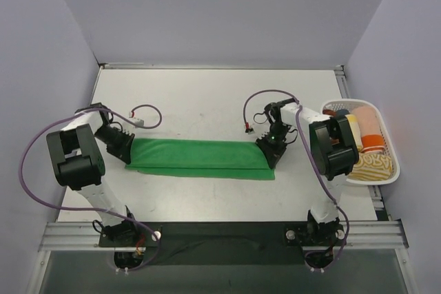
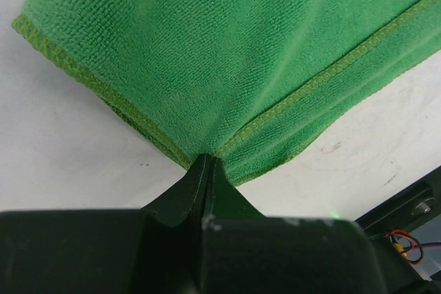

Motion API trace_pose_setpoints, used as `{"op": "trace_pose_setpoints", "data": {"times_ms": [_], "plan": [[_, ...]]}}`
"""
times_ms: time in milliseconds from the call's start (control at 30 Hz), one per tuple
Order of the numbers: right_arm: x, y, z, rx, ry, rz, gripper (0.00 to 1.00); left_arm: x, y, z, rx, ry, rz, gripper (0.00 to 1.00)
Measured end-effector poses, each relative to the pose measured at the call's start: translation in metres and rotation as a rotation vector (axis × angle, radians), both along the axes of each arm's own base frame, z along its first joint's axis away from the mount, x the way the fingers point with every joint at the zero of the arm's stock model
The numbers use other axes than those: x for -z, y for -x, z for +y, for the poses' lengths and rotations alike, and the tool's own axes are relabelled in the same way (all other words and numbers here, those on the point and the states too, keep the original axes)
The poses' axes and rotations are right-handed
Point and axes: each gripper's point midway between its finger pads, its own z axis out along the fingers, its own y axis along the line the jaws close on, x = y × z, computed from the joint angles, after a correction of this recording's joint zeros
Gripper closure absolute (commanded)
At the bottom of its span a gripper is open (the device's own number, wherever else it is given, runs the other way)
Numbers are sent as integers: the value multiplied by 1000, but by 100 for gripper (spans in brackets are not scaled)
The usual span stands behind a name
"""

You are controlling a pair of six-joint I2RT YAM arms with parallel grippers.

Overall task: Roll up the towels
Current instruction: Fold the towel

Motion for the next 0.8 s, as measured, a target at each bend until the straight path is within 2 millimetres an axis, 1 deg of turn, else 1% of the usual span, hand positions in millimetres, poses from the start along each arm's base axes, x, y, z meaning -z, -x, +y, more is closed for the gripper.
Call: {"op": "trace_pose_setpoints", "data": {"times_ms": [167, 367, 600, 800], "plan": [[2, 1, -2, 1, 9, 1, 100, 3, -5, 2, -13, -11, -9, 100], [-2, -2, -3, 4, 12, -16, 100, -4, -15, 3, -15, -8, -40, 100], [-25, -12, -1, 8, -12, -93, 100, -27, -29, 2, -4, 14, -91, 100], [-43, -9, -1, -9, -28, -134, 100, -30, -23, 3, 3, 29, -73, 100]]}}
